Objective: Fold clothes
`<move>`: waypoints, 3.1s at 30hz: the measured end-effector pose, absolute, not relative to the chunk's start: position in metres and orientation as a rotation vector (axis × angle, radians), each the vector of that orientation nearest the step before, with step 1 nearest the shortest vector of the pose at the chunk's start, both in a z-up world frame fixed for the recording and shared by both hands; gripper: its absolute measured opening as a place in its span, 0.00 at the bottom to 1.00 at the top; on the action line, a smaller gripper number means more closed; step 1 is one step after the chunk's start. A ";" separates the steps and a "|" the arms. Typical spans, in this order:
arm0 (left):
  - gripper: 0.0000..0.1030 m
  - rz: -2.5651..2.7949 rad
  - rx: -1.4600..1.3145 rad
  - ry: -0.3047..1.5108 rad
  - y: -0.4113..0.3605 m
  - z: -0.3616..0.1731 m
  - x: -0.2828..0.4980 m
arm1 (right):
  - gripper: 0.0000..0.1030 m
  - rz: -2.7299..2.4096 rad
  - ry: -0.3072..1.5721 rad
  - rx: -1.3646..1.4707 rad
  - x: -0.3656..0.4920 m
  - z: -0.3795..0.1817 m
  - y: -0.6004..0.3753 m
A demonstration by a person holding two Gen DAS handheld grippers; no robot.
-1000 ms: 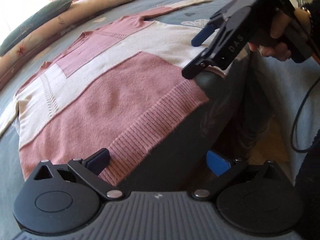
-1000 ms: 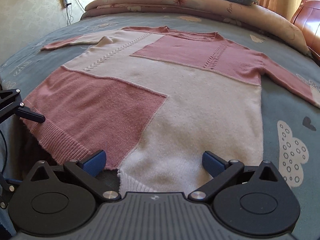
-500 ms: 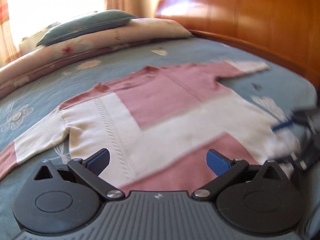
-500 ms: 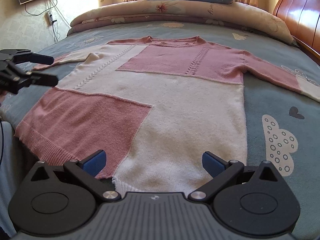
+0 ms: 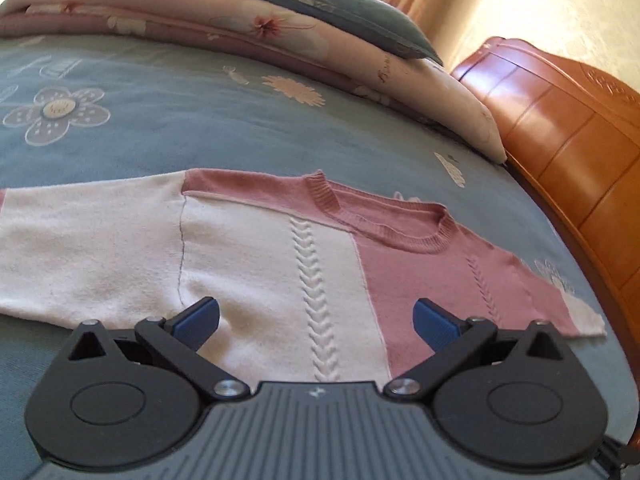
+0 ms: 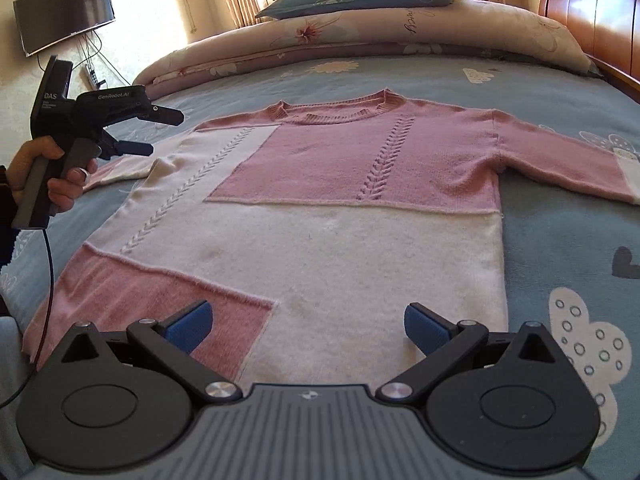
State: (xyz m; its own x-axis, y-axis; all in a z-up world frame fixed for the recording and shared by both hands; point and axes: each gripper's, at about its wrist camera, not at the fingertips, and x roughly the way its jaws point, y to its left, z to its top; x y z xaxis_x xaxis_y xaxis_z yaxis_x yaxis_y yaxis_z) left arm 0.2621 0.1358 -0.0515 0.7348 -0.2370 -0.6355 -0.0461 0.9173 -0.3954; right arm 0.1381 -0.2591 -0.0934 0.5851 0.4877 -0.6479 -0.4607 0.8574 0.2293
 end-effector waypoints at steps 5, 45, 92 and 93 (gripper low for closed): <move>0.99 -0.095 -0.510 0.772 0.157 -0.075 0.275 | 1.00 0.584 0.744 0.045 0.153 -0.106 -0.258; 0.99 -0.047 -0.479 0.868 0.135 -0.082 0.264 | 1.00 0.662 0.657 0.112 0.151 -0.117 -0.275; 0.78 0.417 -0.875 0.594 0.327 -0.038 0.145 | 1.00 0.636 0.657 0.074 0.149 -0.117 -0.267; 0.78 0.431 -0.908 0.573 0.338 -0.041 0.138 | 1.00 0.633 0.657 0.065 0.148 -0.117 -0.266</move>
State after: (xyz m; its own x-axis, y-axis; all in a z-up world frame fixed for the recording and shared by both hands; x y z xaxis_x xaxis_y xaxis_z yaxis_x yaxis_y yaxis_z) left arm 0.1379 0.3378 -0.0410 0.7703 0.1090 -0.6283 -0.5737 0.5487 -0.6081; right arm 0.1483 -0.2662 -0.1169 0.6120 0.5680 -0.5503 -0.5281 0.8115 0.2502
